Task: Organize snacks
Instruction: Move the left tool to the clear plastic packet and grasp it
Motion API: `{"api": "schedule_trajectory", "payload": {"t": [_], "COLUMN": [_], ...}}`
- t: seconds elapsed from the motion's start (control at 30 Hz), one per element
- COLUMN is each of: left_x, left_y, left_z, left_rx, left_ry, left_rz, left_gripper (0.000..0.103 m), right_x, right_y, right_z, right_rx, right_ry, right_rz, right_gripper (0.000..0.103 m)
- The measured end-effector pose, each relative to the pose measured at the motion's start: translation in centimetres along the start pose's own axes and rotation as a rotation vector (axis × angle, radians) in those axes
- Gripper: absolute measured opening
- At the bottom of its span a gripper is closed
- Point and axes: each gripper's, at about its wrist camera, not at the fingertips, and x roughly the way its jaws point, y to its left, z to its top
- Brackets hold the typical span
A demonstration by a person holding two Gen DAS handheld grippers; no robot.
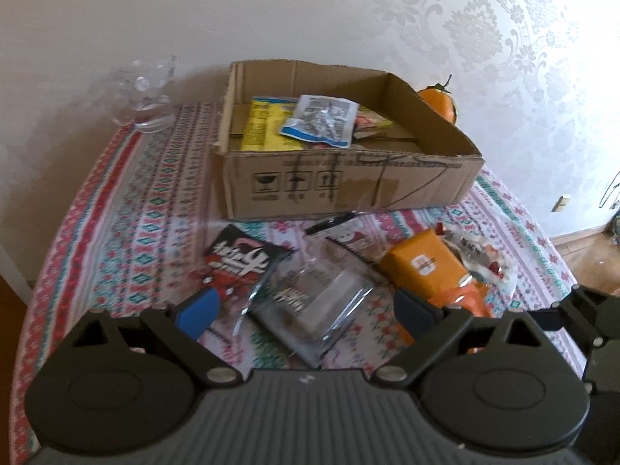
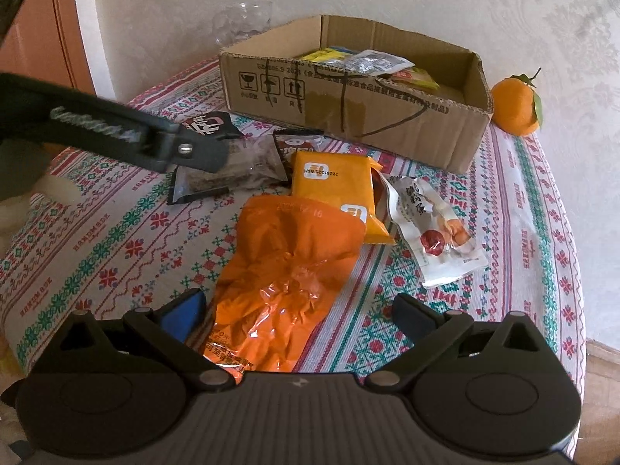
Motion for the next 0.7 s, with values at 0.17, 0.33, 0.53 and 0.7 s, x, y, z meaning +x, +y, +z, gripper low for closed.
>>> {"api": "schedule_trajectory", "payload": {"t": [0.17, 0.33, 0.53, 0.7], "left_x": [1.3, 2.4, 3.3, 2.7], "left_y": [-0.8, -1.4, -1.4, -1.2], "left_z": [0.7, 1.4, 1.4, 0.4], "left_rx": [-0.012, 0.002, -0.011, -0.006], "left_ry": [0.004, 0.022, 0.074, 0.124], "left_rz": [-0.028, -0.068, -0.097, -0.127], "left_gripper": [0.096, 0.094, 0.094, 0.094], "right_x": [0.0, 0.0, -0.1, 0.0], "right_y": [-0.2, -0.5, -0.6, -0.7], "right_z": [-0.2, -0.2, -0.5, -0.5], "right_rx": [-0.021, -0.04, -0.052, -0.056], "right_ry": [-0.014, -0.026, -0.044, -0.048], "right_rz": [0.018, 0.035, 0.048, 0.052], "right_gripper": [0.103, 0.103, 0.103, 0.103]}}
